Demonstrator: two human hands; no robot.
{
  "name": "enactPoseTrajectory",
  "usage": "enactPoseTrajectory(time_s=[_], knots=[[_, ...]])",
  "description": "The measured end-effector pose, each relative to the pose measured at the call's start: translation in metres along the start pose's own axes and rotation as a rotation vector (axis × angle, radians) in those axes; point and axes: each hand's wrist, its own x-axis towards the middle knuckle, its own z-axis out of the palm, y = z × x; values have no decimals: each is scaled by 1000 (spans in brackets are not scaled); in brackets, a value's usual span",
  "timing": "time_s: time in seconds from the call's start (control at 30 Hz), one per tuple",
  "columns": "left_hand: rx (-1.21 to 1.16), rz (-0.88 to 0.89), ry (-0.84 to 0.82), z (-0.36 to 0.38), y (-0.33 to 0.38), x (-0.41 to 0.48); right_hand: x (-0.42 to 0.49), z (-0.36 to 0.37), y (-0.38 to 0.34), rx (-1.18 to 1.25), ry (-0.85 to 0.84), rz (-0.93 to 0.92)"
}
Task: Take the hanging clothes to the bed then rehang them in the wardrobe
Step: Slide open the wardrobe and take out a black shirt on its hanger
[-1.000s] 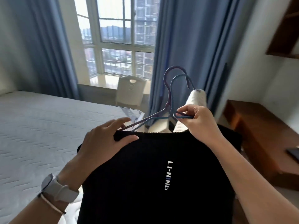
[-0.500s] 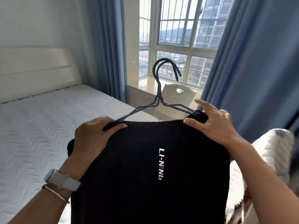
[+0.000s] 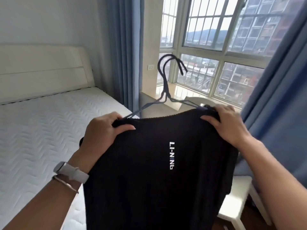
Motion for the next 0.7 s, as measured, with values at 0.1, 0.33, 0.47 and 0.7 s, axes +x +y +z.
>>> enactPoseTrajectory(time_s=[0.1, 0.33, 0.47, 0.7], knots=[[24, 12, 11, 23, -6, 42, 59, 17, 13, -49, 21, -56], [160, -5, -17, 85, -48, 137, 191, 88, 40, -49, -72, -130], [211, -99, 7, 122, -83, 191, 273, 149, 46, -22, -93, -205], [429, -335, 14, 163, -165, 297, 428, 265, 21, 55, -194, -387]])
